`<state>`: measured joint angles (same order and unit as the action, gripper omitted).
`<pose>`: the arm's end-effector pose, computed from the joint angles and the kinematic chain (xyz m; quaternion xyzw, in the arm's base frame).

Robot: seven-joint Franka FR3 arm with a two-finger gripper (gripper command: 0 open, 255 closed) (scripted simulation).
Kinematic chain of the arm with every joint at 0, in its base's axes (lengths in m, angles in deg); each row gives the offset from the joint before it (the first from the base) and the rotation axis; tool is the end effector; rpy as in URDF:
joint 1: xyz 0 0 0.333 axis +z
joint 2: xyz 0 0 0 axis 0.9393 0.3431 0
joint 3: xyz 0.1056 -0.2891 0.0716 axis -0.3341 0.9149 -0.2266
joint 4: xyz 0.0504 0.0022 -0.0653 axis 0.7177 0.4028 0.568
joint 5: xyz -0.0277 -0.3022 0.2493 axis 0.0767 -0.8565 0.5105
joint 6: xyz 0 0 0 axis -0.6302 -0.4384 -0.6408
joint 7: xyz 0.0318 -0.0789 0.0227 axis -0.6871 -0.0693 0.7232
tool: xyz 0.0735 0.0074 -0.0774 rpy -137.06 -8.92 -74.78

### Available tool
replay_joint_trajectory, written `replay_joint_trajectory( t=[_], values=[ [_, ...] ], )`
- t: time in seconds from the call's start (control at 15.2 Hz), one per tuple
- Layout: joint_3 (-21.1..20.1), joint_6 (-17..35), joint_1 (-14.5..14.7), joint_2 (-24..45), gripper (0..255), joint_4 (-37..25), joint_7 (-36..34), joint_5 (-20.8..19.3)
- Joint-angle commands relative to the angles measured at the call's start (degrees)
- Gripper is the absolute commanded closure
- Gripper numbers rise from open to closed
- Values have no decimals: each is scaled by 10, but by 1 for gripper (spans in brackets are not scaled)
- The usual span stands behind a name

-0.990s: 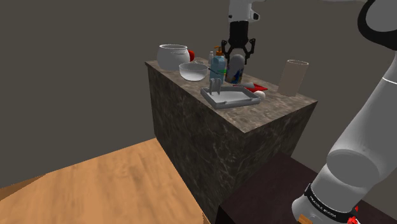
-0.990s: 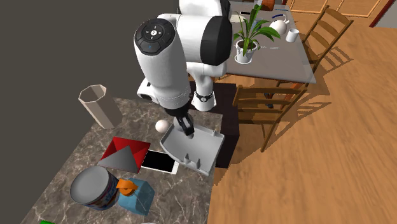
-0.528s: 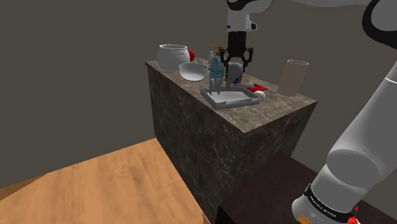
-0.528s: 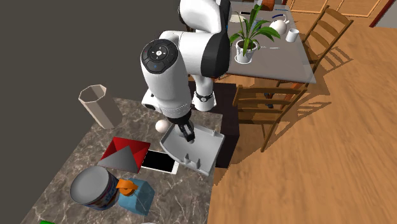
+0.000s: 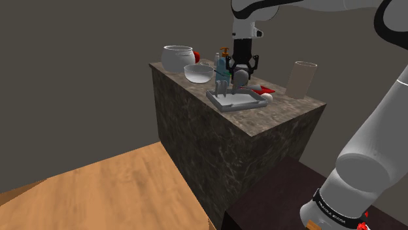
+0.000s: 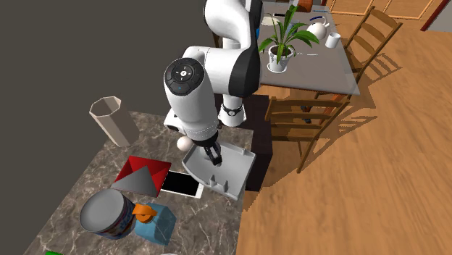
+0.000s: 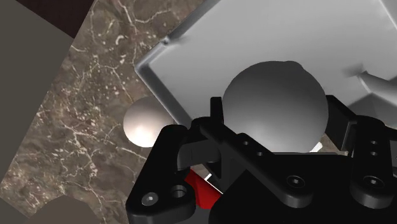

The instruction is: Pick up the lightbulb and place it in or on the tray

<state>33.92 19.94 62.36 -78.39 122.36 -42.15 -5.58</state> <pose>0.5305 -0.0515 0.5544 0.8751 -0.4748 -0.0898 0.0260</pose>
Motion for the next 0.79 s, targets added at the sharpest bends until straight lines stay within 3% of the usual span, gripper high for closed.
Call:
replay_joint_trajectory(
  t=[0.0,0.13,0.2,0.53,0.73],
  values=[
    [0,0,0,0,255,0,0,0],
    [0,0,0,0,255,0,0,0],
    [0,0,0,0,0,0,0,0],
    [0,0,0,0,0,0,0,0],
    [0,-61,0,22,0,-84,-1,-1]
  ],
)
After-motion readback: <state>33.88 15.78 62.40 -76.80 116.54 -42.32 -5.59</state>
